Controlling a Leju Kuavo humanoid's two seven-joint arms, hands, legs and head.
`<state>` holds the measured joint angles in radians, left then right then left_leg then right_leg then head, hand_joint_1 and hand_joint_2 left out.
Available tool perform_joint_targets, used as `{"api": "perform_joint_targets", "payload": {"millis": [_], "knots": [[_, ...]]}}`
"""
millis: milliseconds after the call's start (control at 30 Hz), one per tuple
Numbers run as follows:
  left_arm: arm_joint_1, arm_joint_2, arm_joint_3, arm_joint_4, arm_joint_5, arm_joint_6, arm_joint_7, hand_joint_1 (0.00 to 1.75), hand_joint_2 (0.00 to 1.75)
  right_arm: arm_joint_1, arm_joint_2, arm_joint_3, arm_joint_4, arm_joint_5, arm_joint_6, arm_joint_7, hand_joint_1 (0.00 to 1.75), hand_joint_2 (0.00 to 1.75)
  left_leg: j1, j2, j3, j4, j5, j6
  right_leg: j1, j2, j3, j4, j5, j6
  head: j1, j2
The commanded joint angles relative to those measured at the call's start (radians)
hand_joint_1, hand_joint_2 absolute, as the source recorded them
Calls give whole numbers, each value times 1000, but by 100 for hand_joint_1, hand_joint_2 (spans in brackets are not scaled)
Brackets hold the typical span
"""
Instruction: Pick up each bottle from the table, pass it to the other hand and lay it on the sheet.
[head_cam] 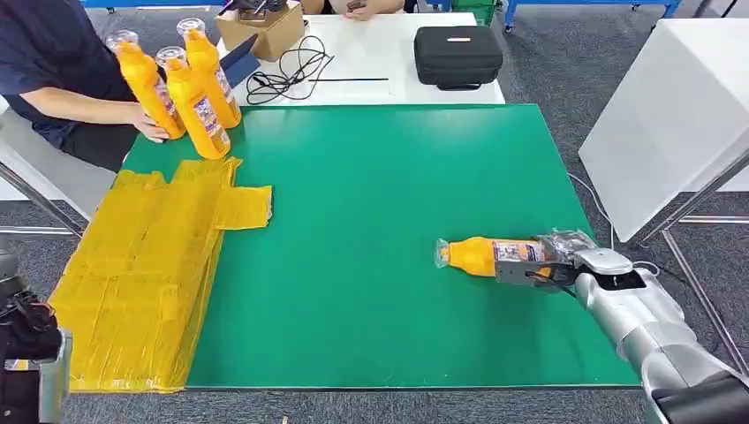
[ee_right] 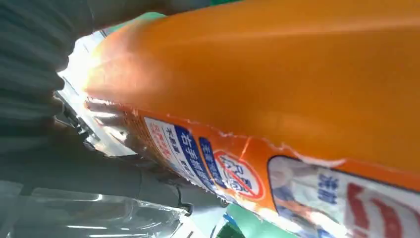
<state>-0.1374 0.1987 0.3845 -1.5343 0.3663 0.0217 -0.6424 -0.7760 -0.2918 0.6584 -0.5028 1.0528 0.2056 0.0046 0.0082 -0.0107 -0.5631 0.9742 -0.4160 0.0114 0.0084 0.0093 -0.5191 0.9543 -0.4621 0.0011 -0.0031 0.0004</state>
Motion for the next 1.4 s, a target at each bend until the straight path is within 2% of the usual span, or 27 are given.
{"api": "perform_joint_targets", "payload": {"millis": [33,200,367,400,433,500,533,567,667,733,833,967,1233,1267,1300,1400], "knots": [[79,-21,78,-52,20,-5,6,0,0,-13,25,29,-5,-62,-5,-22,175,175,0,3,1,-1,-1,0,0,2,0,-1,0,1,0,0],[72,-28,79,-55,19,-6,8,0,0,-2,22,30,-32,-83,-17,-36,175,175,0,3,2,-1,-1,0,0,0,1,-1,0,2,0,0],[105,-58,110,-114,8,-15,19,0,0,2,58,17,-131,-151,-52,-33,175,175,1,7,2,-1,-2,0,0,4,0,-1,0,2,0,0],[116,-60,112,-124,5,-22,31,0,0,10,83,-24,-151,-200,-80,-32,175,175,0,8,2,-1,-3,0,0,6,0,-1,0,2,0,0],[124,-56,109,-127,-2,-29,68,0,175,11,104,-41,-182,-227,-96,-25,175,175,1,8,2,-1,-3,0,1,6,0,-1,0,2,0,0],[105,-37,73,-96,30,-83,164,0,175,21,144,-126,-279,-351,-129,-46,175,175,0,7,0,-1,-1,0,0,6,-3,1,0,1,0,0],[87,-31,51,-71,28,-89,169,0,175,28,147,-140,-347,-390,-117,-23,175,175,0,8,0,0,-2,0,0,6,-4,1,-1,1,0,0],[62,-19,12,-38,49,-122,197,0,175,31,155,-170,-402,-444,-147,-43,175,175,0,9,0,0,-3,-1,0,7,-4,2,-1,1,0,0],[-34,-4,-98,54,122,-157,231,0,175,33,195,-255,-552,-681,-129,-78,175,175,0,2,-4,1,-1,-1,0,0,-7,3,-2,1,0,0],[-97,-20,-170,81,151,-153,237,0,175,8,223,-255,-623,-757,-137,-63,175,175,0,-3,-6,2,0,0,0,-4,-9,4,-2,1,0,0],[-170,-50,-259,90,231,-149,290,0,175,-50,284,-197,-661,-799,-150,-13,175,175,0,-3,-8,1,1,0,0,-4,-10,3,-1,1,0,0],[-236,-45,-333,118,284,-131,318,0,175,-127,411,-116,-597,-800,-211,25,175,175,0,2,-7,2,0,0,0,1,-10,4,0,1,1,0],[-225,-29,-338,114,299,-126,313,0,175,-120,390,-91,-596,-816,-237,15,175,175,2,1,-2,1,-2,-1,1,-2,-4,1,-1,0,0,0],[-225,-29,-338,114,299,-126,313,0,175,-120,390,-91,-596,-816,-237,15,175,175,1,1,-5,1,0,0,1,-1,-7,2,1,-1,0,0],[-234,-35,-342,116,302,-129,314,0,175,-119,397,-88,-594,-818,-236,14,175,175,2,1,-4,1,-1,0,2,-1,-6,1,0,0,0,0],[-302,-63,-391,161,319,-147,347,0,175,-117,485,-51,-535,-786,-279,32,175,175,1,2,-6,1,1,0,1,0,-9,2,1,-1,1,0]]}}
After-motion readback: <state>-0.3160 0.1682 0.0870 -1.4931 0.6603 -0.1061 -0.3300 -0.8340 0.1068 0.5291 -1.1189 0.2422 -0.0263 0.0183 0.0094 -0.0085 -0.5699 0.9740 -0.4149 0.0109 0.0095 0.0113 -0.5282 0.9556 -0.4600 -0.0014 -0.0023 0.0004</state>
